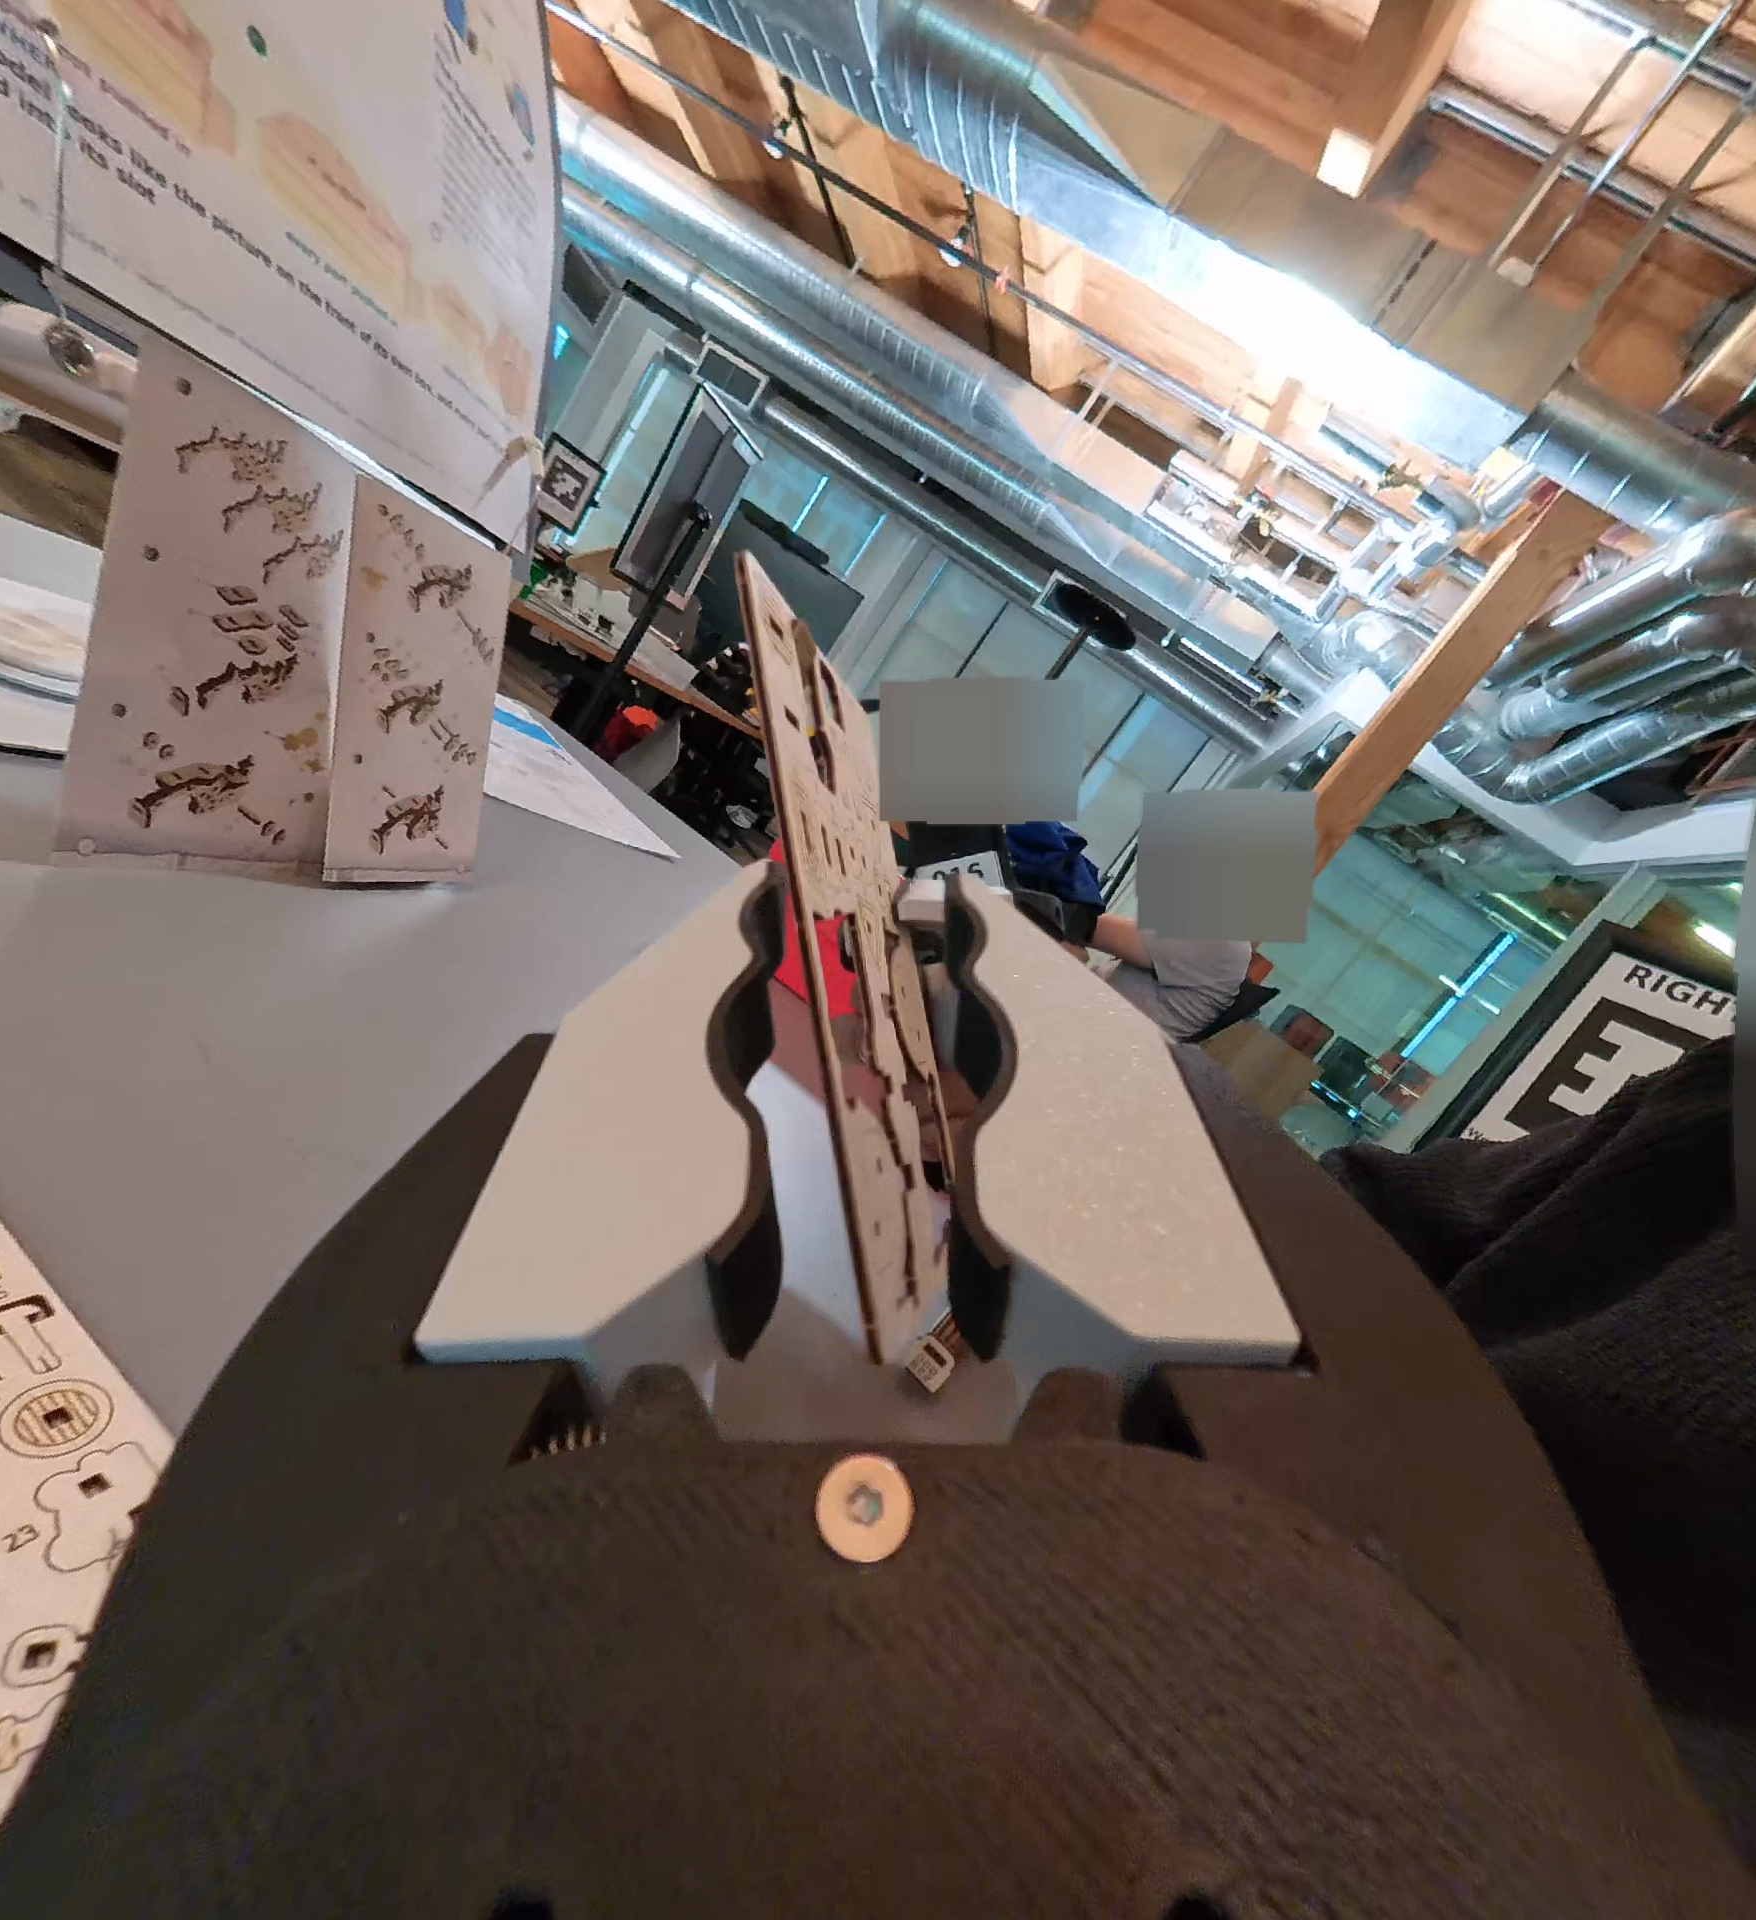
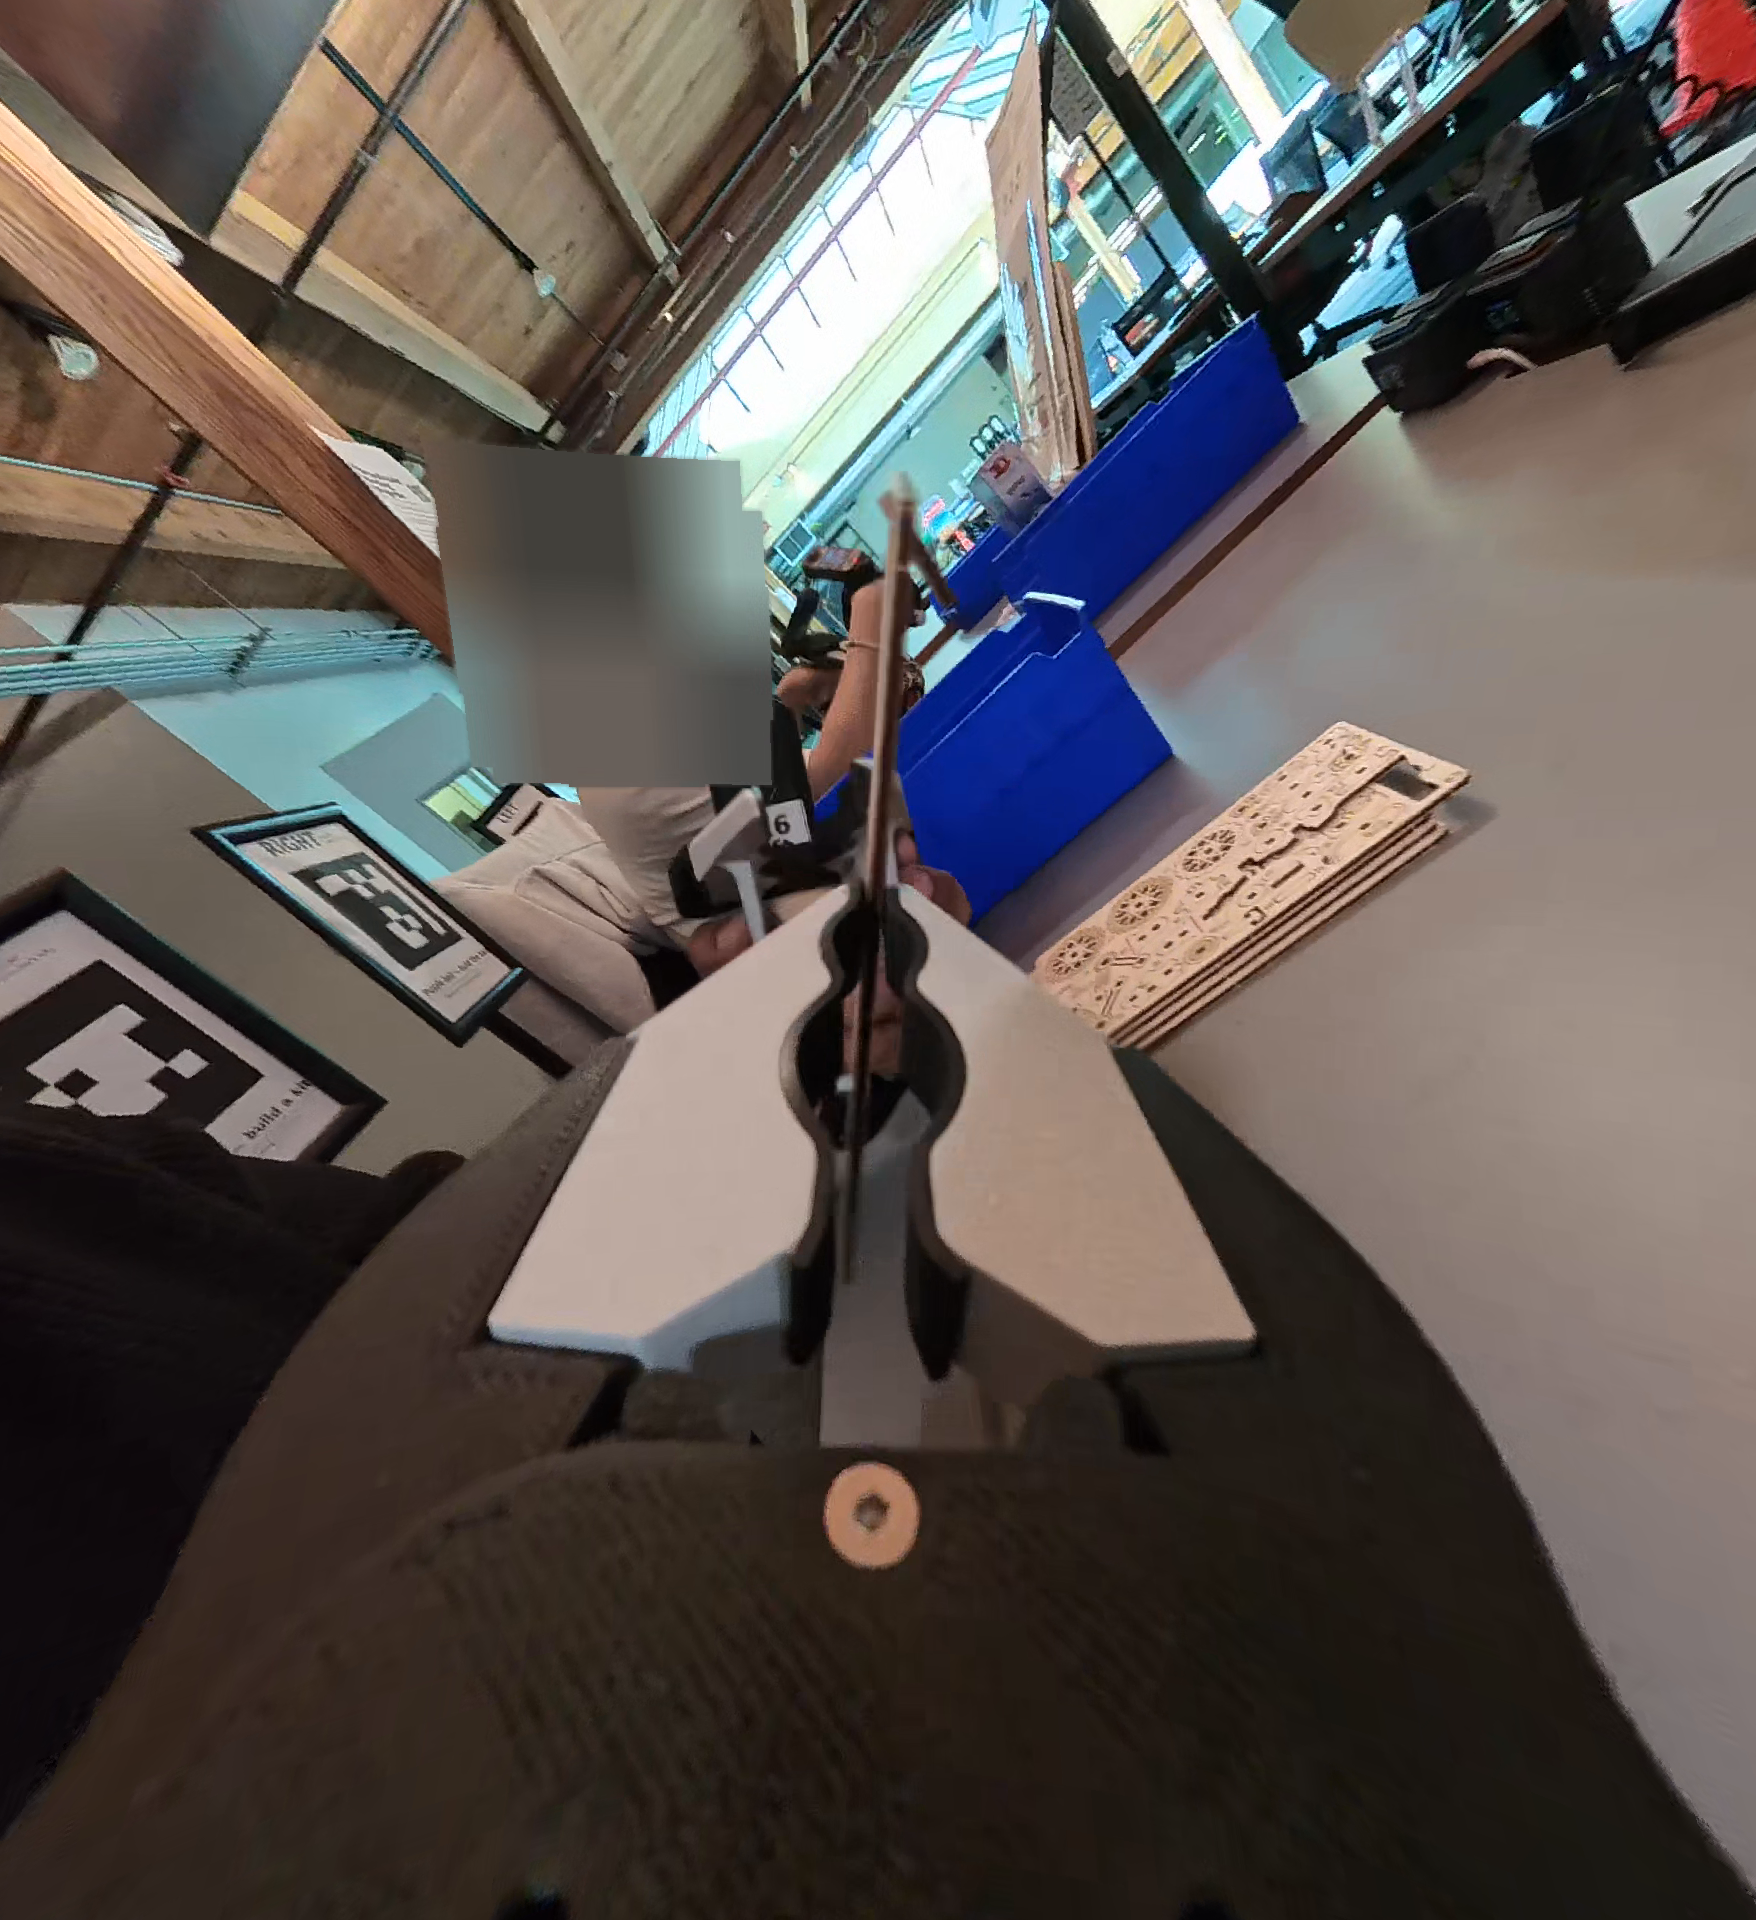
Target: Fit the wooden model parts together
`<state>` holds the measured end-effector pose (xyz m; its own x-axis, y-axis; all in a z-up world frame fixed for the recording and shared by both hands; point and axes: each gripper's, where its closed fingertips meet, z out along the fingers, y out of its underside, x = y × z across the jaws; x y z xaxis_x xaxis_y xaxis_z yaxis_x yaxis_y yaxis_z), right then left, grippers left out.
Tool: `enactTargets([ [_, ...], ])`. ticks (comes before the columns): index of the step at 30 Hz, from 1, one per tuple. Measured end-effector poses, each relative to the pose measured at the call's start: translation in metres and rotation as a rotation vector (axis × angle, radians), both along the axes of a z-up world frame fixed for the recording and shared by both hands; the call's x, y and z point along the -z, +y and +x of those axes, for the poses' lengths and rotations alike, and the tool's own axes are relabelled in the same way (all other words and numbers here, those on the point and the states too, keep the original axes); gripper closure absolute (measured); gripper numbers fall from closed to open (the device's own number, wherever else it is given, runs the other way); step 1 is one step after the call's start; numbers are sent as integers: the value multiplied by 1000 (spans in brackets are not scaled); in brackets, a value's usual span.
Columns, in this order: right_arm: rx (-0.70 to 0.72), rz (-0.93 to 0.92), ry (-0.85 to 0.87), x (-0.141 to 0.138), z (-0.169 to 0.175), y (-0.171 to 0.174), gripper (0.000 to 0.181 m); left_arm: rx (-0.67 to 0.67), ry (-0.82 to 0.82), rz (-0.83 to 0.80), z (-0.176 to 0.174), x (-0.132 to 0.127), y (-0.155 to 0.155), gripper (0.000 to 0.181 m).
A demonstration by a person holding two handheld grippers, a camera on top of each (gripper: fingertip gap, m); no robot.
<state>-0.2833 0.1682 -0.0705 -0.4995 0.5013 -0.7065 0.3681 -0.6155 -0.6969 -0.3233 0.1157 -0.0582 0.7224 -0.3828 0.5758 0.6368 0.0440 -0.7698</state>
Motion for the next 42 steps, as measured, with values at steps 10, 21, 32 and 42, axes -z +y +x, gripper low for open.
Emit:
enactTargets([
  [10,-115,240,18,12,13,-37,180,-120,131,2,-18,-1,-12,119],
  [21,-145,320,32,16,15,-54,180,-5,150,46,0,-5,-17,172],
  [32,-136,325,52,13,17,-50,179,76,1,28,1,-3,-13,177],
  [42,-117,340,66,12,16,-46,178,128,-156,1,-1,-1,-8,178],
])
